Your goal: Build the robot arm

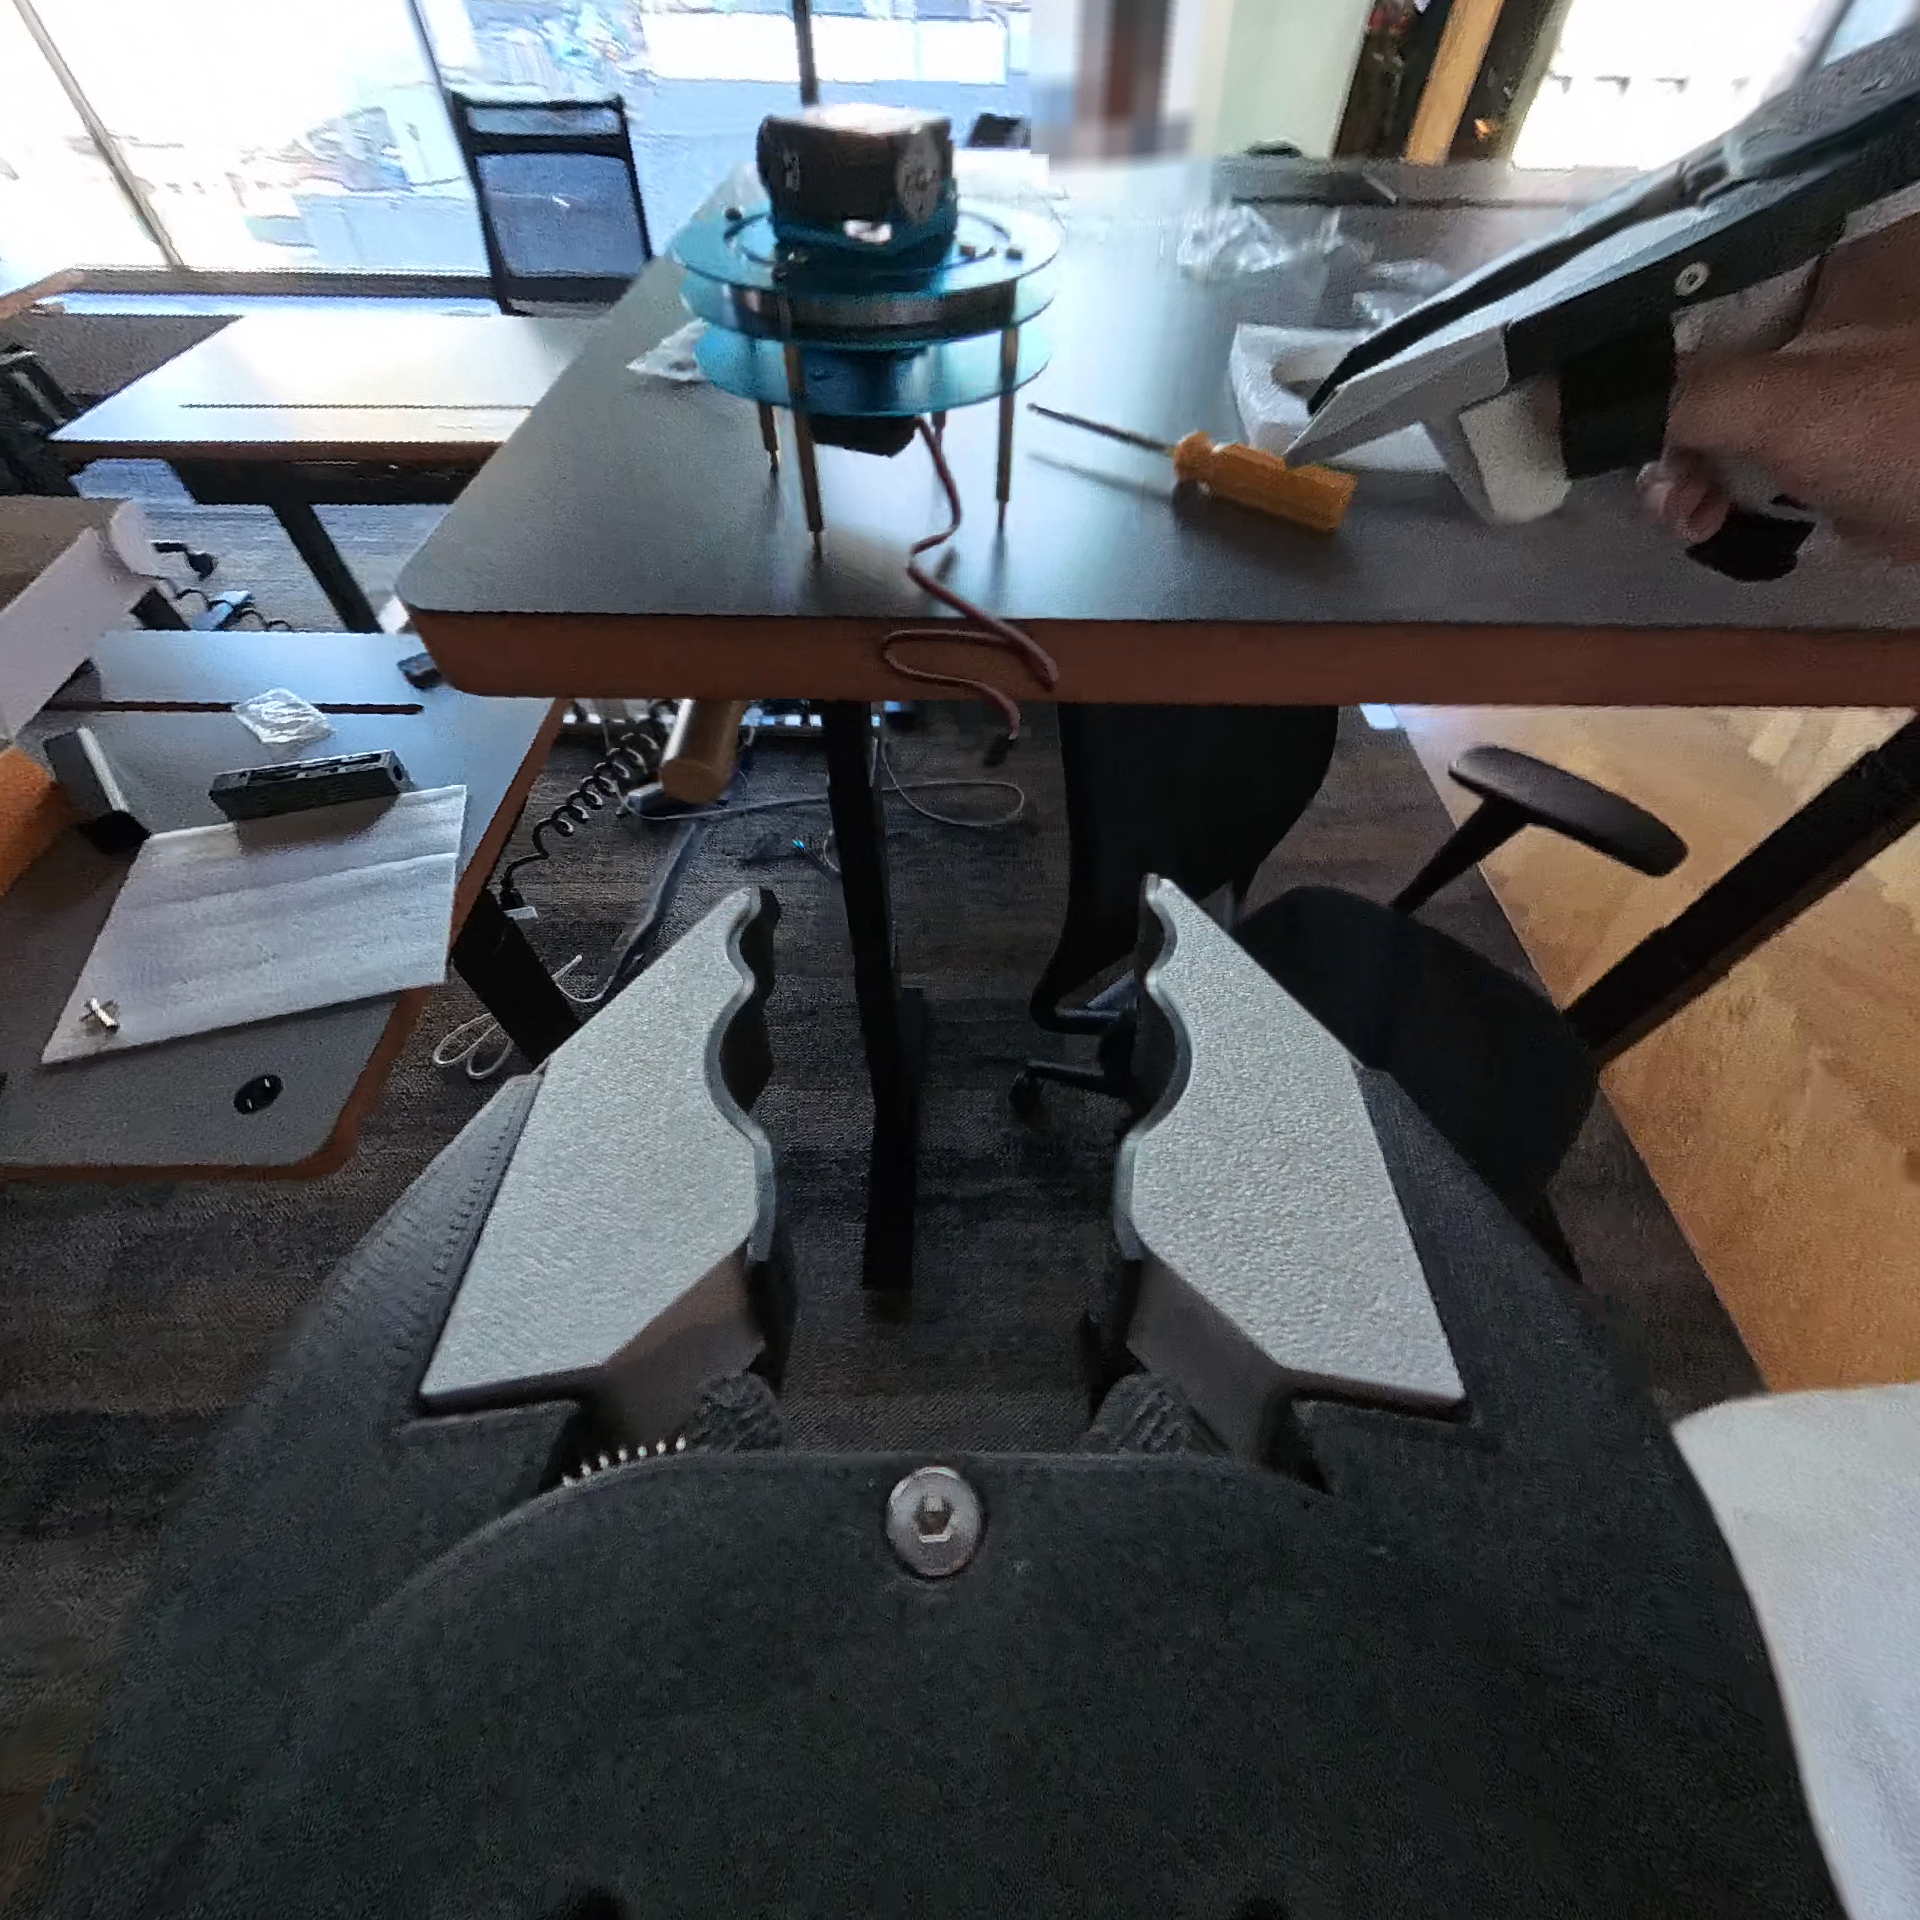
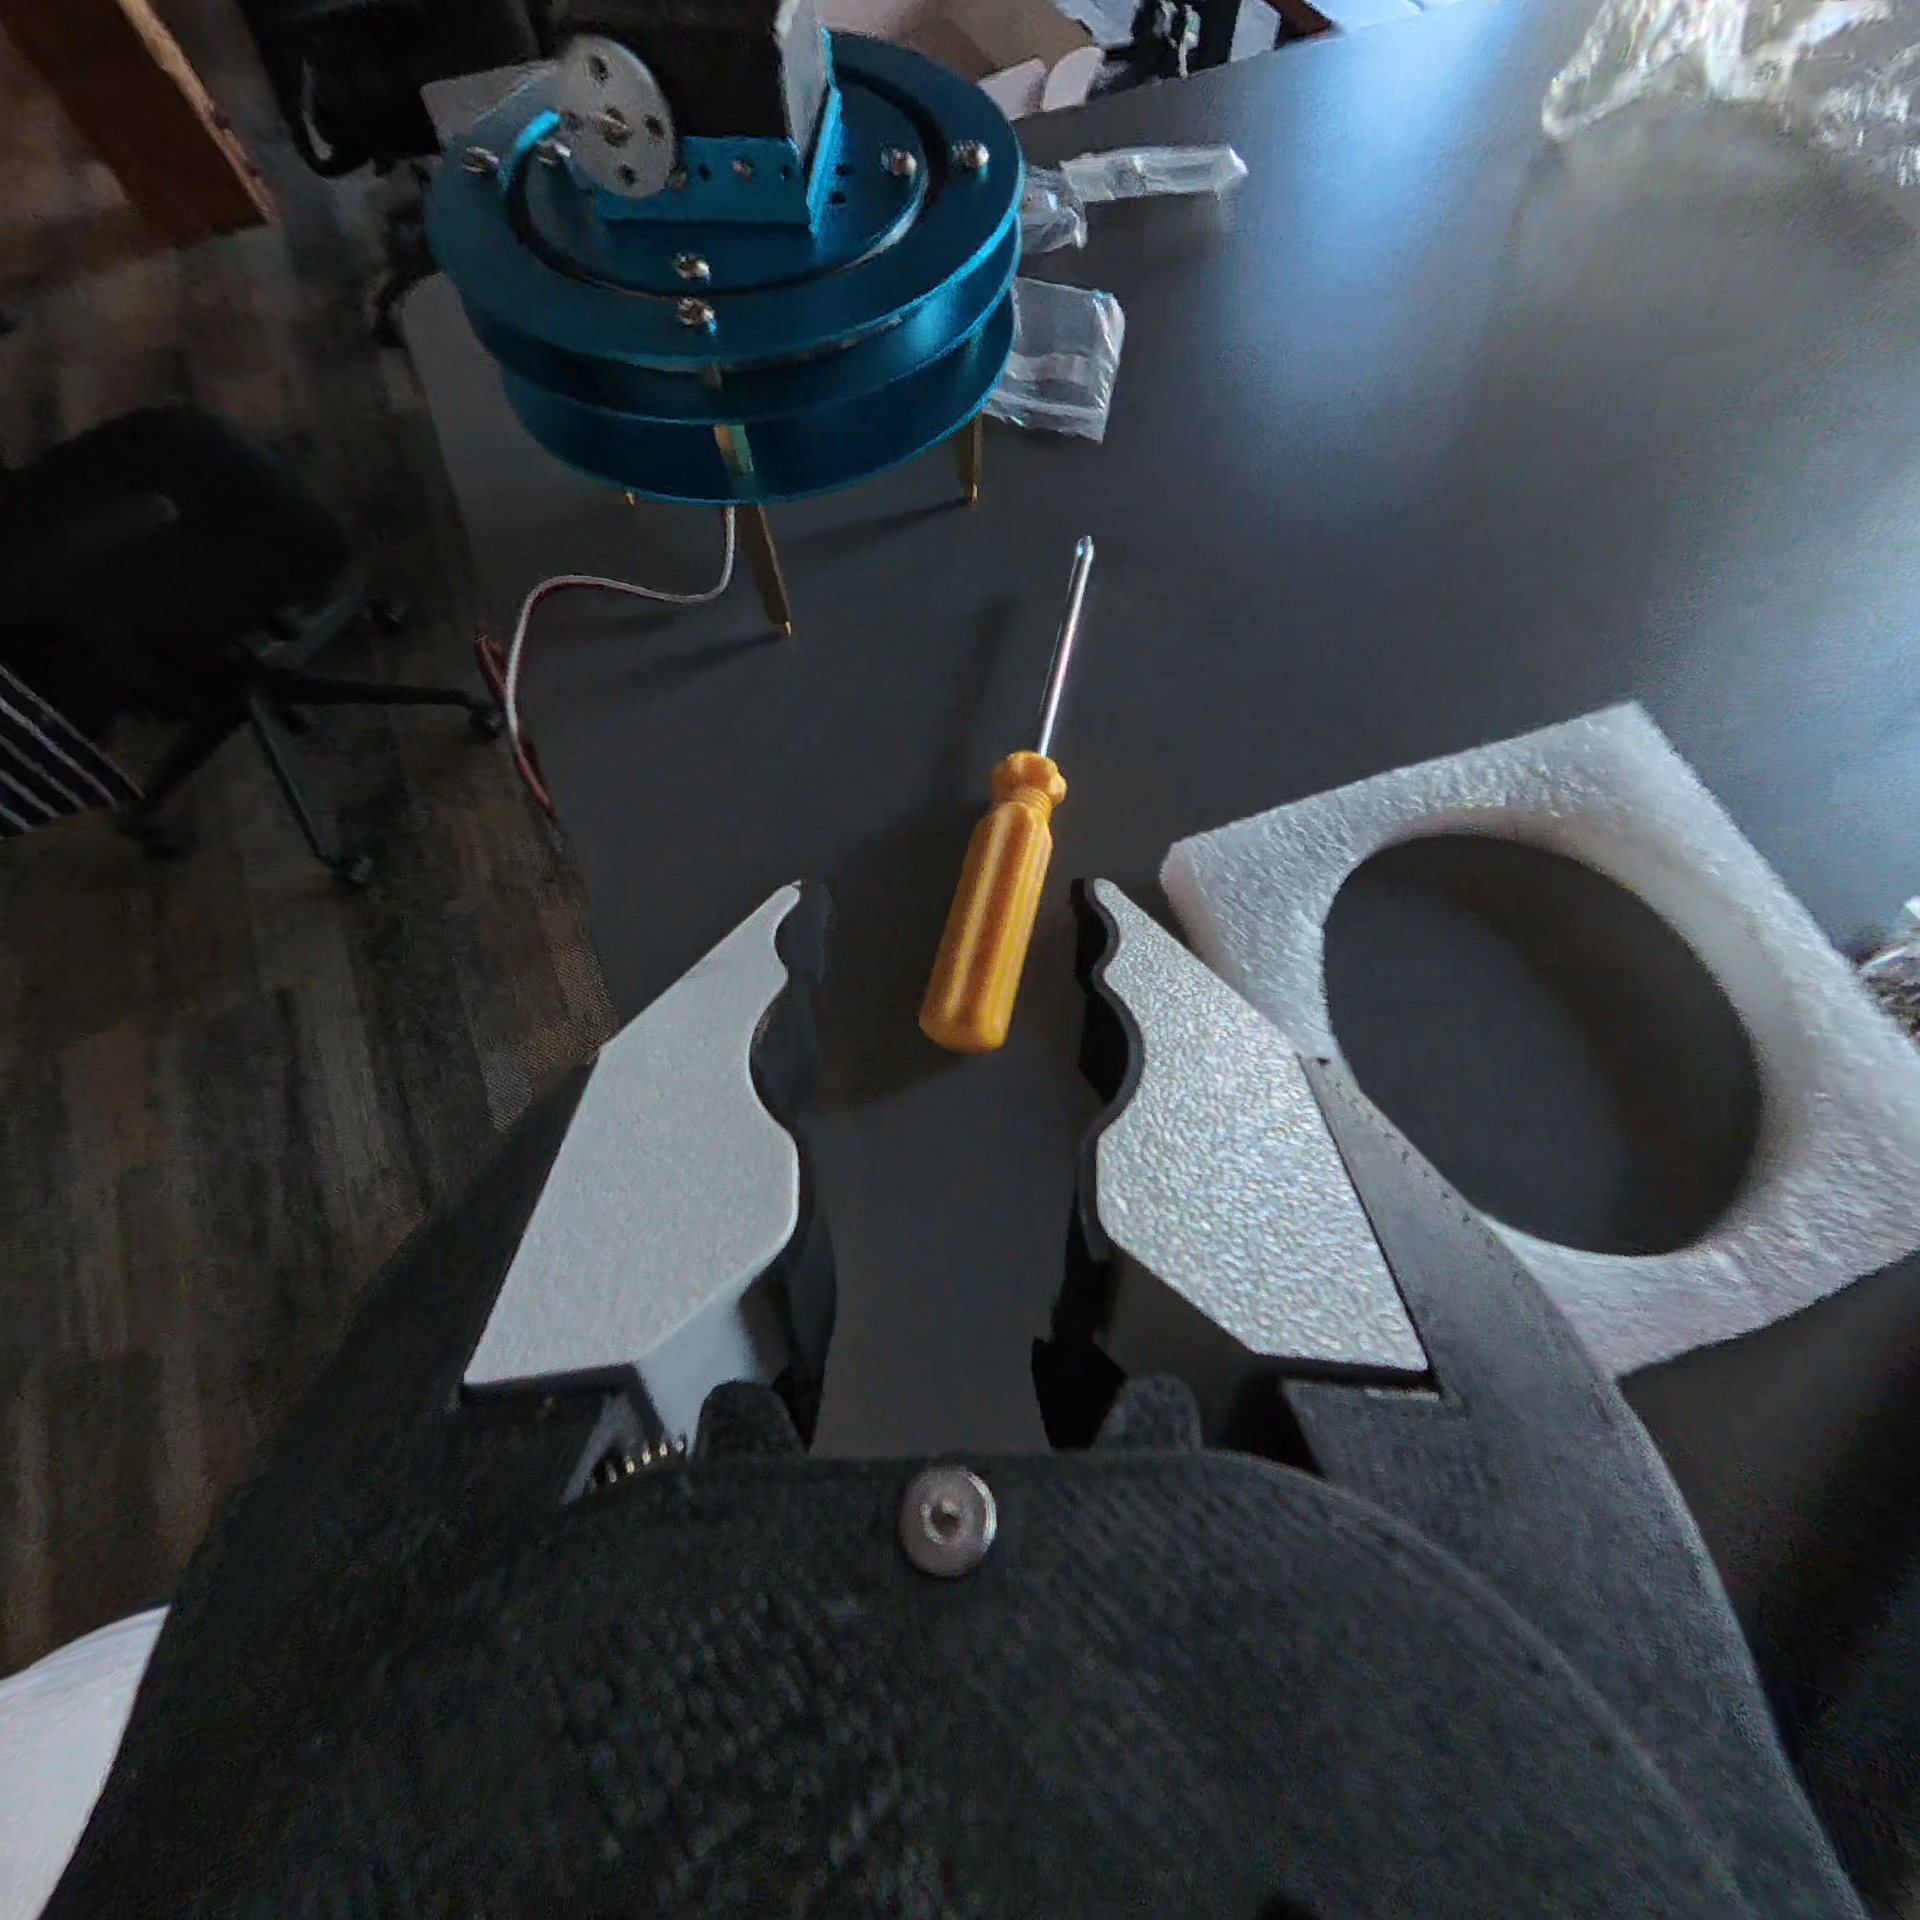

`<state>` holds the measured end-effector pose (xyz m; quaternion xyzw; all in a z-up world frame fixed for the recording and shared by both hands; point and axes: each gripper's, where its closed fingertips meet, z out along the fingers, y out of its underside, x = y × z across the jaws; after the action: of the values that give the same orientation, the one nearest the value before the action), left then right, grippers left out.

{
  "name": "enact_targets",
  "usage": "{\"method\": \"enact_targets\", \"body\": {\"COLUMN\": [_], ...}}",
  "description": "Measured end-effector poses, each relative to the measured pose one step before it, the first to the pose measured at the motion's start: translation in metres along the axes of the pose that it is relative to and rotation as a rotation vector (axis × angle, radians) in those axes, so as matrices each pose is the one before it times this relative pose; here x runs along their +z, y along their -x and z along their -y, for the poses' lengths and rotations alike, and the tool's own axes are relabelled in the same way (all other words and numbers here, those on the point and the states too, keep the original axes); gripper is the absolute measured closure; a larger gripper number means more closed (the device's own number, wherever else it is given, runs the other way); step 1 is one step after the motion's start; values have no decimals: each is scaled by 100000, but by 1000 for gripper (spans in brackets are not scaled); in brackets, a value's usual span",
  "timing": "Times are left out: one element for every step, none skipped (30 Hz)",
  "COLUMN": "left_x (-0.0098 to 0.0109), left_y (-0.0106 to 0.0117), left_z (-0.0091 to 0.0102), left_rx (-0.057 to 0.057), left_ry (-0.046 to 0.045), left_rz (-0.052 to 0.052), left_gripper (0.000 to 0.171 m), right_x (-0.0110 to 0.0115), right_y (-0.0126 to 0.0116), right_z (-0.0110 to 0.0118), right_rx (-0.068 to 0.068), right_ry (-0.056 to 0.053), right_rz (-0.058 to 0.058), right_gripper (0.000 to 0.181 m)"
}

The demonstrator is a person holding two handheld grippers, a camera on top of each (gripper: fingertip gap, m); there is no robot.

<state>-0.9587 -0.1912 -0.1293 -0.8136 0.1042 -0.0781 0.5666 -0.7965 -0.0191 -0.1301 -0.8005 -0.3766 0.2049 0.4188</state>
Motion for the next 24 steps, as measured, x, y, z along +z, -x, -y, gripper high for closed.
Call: {"method": "enact_targets", "body": {"left_x": [548, 530, 551, 654, 820, 967, 1104, 1187, 1252, 1322, 1370, 1424, 1412, 1312, 1170, 1024, 832, 613, 455, 346, 259, 209, 162, 130], "left_y": [1108, 1085, 1000, 854, 726, 639, 499, 609, 823, 536, 138, -127, -374, -431, -129, 204, 398, 225, -12, -87, -72, 109, 44, 21], "left_z": [-25, 181, 498, 767, 901, 967, 1135, 1363, 1560, 1467, 950, 455, 53, -141, -173, -142, -204, -305, -337, -244, -106, -51, -4, 50], "left_rx": [1934, 1945, 1887, 1851, 1611, 1058, 489, 142, 98, 698, 834, 132, -652, -1107, -811, 611, 1470, 1342, 917, 777, 1191, 1239, 653, 230], "left_ry": [2314, 1415, -397, -1837, -2048, -1683, -1948, -3354, -5518, -6000, -3367, -571, 1720, 2796, 2768, 2280, 2161, 2608, 2677, 1817, 636, 182, -142, -546], "left_rz": [-2784, -2665, -2479, -2594, -2388, -1848, -1575, 29, 1967, 561, -1960, -3850, -5502, -5946, -3796, -1093, 733, 9, -1174, -1548, -1528, -646, -1482, -1880], "left_gripper": [103, 103, 103, 103, 103, 102, 94, 81, 55, 33, 32, 34, 38, 46, 52, 52, 52, 52, 52, 53, 58, 59, 58, 57], "right_x": [592, 501, 416, 415, 416, 223, 165, 127, 65, 29, -72, -201, -374, -557, -744, -853, -891, -869, -794, -675, -552, -417, -260, -136], "right_y": [19, -137, -472, -483, -333, -165, -140, 328, -83, -54, -20, -119, -196, -207, -309, -456, 5, -4, -177, 303, 281, 9, 307, 299], "right_z": [-406, -404, -262, -132, -59, 195, 70, -3, 25, 6, -41, -110, -89, 21, 87, 71, 178, 257, 367, 555, 658, 647, 658, 697], "right_rx": [2380, 861, -136, -1076, -1032, 392, 266, -94, 1594, 932, -754, -1539, -1823, -2425, -3391, -2768, -3194, -1262, 326, -1286, -199, 970, -1140, -1756], "right_ry": [2407, 2394, 1565, 1079, 990, 67, 352, 499, 150, 91, 29, -257, -951, -1914, -2569, -2315, -2748, -3097, -3256, -3933, -3862, -2799, -2177, -1991], "right_rz": [-1640, -2417, -4158, -3855, -2415, -755, -328, 2941, 623, 1212, 1506, 567, -344, -563, -1204, -1469, 1955, 2389, 1962, 5349, 5152, 3348, 4885, 3987], "right_gripper": [133, 132, 133, 132, 132, 135, 144, 162, 163, 163, 163, 163, 163, 164, 164, 164, 164, 164, 164, 164, 164, 164, 164, 165]}}
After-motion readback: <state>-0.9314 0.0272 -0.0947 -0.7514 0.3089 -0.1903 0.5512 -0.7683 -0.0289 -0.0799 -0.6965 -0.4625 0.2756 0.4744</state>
